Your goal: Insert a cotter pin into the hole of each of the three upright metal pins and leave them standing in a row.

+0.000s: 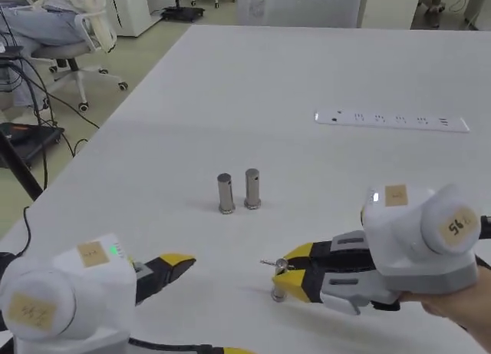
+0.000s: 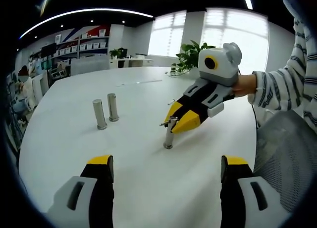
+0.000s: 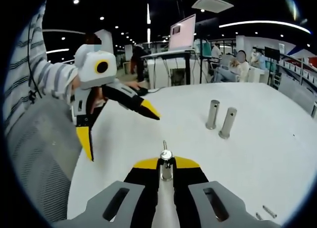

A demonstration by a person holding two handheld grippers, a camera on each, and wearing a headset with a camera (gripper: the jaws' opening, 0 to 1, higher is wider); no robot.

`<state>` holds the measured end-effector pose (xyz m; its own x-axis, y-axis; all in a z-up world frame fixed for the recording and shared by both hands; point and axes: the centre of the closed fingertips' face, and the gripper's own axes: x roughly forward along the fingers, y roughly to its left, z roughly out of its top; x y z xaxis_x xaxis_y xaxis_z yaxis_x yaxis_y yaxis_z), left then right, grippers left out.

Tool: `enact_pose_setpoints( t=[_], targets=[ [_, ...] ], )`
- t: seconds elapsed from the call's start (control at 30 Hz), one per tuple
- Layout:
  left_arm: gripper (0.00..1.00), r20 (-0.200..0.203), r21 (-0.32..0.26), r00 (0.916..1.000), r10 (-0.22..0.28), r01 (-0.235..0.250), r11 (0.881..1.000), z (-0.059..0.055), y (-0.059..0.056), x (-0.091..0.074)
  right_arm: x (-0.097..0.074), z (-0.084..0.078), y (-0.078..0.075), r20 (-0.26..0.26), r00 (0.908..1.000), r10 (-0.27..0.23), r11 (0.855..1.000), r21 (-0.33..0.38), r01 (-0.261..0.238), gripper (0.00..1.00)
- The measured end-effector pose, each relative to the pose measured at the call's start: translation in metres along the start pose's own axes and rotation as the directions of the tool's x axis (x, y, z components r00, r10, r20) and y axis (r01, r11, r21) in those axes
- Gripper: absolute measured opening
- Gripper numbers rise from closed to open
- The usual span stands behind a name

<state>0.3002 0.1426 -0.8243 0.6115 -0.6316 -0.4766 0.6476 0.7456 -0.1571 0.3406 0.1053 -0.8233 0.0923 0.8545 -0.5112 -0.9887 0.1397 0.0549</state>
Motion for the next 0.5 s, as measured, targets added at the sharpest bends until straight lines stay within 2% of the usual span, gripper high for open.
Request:
enact_pose_setpoints(
  t=[0.1, 0.4, 0.5],
  targets=[
    [0.93, 0.004, -0.005, 0.9999, 0.010, -0.010, 1.000, 0.001, 0.002, -0.002, 0.001, 0.001, -0.004, -0.002, 0.9998, 0.020, 1.000, -0.021, -0.020, 0.10],
    [0.91, -0.008, -0.016, 1.0000, 0.004, -0.004, 1.000, -0.003, 0.000, -0.004, -0.002, 0.001, -0.021, -0.013, 0.9988, 0.047, 0.997, -0.064, -0.047, 0.10],
    [0.94, -0.011, -0.024, 0.9999, 0.008, -0.008, 1.000, -0.004, 0.001, -0.004, -0.003, 0.001, -0.024, -0.018, 0.9979, 0.063, 0.996, -0.061, -0.064, 0.10]
  ],
)
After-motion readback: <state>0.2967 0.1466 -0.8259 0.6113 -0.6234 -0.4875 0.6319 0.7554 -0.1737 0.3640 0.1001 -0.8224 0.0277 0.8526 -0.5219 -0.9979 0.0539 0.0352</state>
